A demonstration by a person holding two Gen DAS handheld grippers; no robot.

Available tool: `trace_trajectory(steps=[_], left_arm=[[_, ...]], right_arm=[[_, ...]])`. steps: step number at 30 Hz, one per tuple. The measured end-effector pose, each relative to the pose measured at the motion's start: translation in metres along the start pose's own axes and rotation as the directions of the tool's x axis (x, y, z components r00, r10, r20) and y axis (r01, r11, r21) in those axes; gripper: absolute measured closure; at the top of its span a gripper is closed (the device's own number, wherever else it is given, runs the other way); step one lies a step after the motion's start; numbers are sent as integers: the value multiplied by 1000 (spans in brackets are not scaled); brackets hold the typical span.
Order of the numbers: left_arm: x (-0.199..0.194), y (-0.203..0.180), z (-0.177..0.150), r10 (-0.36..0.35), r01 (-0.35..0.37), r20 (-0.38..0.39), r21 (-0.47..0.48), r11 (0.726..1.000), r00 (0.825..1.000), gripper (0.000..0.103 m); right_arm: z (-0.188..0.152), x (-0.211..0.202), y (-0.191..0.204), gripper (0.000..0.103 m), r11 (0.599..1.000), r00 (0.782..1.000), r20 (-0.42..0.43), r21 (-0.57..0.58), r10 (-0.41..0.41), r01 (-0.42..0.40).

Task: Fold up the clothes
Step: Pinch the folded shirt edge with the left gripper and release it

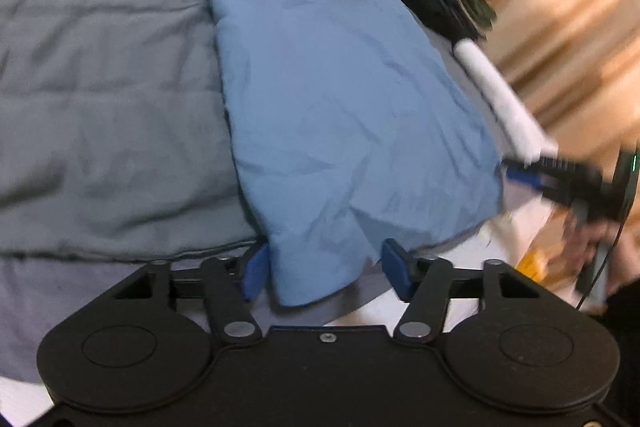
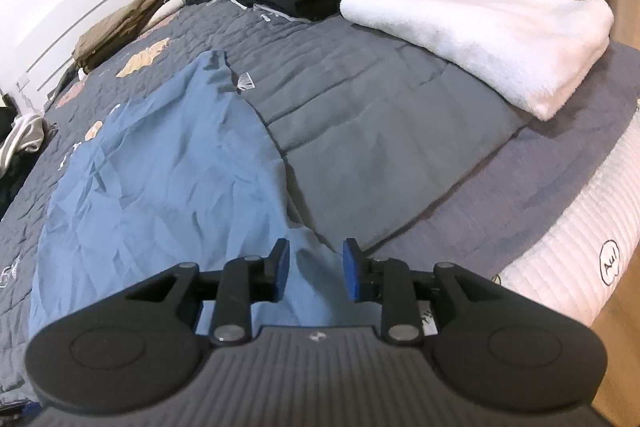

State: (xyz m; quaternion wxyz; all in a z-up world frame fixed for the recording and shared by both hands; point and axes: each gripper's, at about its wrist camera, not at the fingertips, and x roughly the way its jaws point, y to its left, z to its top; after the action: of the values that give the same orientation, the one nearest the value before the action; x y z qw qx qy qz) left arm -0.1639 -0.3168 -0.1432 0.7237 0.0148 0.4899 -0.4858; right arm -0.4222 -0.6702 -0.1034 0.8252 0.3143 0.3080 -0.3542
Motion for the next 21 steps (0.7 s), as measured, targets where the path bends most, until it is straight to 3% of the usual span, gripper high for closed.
trace_trajectory(steps=[1,3,8,19,20,21], left_arm=[[-1,3,1,-7,7,3,-20,1000,1000,58],[-3,8,3,-21,22,8,-61,998,1000,90],[-8,22,8,-56,59,25,-162,985,998,99],[-7,23,12,1,-3,-19,-125,992,1000,97],[-7,23,11,-2,0,-17,-126,992,1000,94],[-7,23,11,-4,2,-16,-127,992,1000,80]], right_arm=[[0,-1,-1,75,1000,1000,-1,2,2,-2],[-1,-2,-2,75,1000,1000,1,5,5,-5],[-4,-4,-7,75,1000,1000,-11,17,-1,1],[-8,-3,-11,75,999,998,-45,-34,-32,31],[-7,-3,-13,75,999,998,-42,-35,-36,34],[-7,-5,-15,75,999,999,-36,-31,-39,38]])
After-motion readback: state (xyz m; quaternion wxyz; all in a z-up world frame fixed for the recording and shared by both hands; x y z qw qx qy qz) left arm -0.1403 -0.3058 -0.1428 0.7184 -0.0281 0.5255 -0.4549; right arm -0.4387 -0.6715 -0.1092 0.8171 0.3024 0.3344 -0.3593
